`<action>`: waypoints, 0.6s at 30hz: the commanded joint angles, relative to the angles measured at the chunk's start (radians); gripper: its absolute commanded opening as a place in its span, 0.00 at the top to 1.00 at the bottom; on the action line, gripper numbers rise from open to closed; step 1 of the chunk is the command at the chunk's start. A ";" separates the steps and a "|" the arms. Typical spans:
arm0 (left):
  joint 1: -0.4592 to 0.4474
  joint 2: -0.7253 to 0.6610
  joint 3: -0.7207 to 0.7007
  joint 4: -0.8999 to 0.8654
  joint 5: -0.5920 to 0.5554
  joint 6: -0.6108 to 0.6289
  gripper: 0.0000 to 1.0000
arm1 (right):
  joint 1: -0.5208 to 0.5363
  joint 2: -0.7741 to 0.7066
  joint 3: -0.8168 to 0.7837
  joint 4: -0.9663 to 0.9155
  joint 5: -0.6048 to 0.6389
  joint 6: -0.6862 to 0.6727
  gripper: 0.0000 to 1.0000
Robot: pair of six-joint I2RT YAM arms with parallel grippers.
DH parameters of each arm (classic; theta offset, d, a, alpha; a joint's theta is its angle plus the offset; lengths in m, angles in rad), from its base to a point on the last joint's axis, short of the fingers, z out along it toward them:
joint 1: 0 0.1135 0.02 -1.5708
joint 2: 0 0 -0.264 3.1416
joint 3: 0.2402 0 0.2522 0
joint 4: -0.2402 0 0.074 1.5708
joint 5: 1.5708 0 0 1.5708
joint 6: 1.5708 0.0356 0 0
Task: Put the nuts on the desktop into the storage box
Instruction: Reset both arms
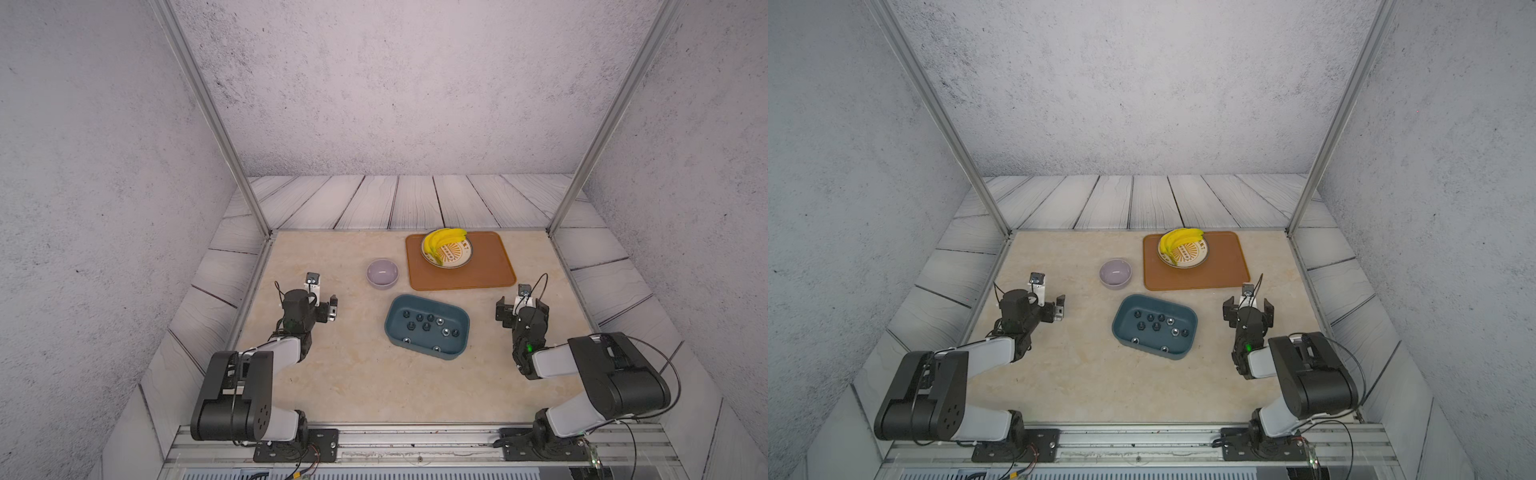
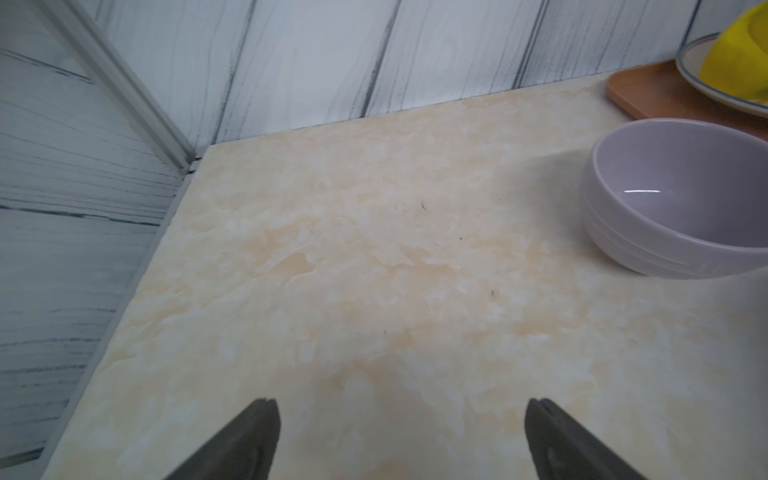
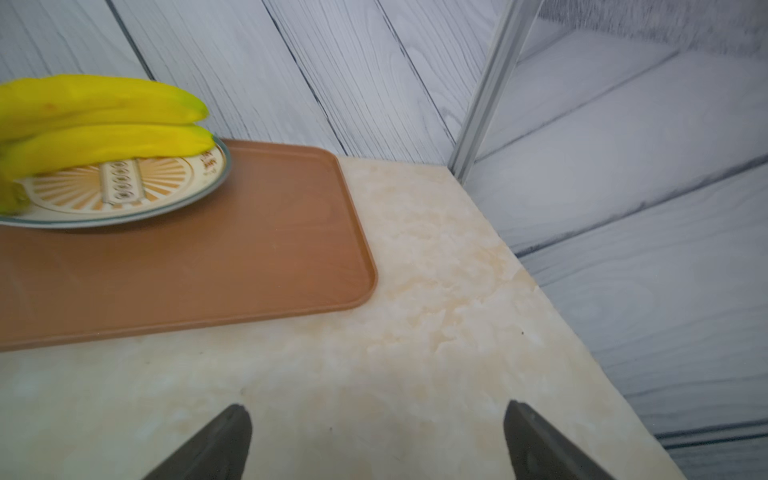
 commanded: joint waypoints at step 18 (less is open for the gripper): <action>0.027 0.080 -0.002 0.129 -0.037 -0.057 0.02 | -0.121 -0.019 0.163 -0.236 -0.357 0.062 0.01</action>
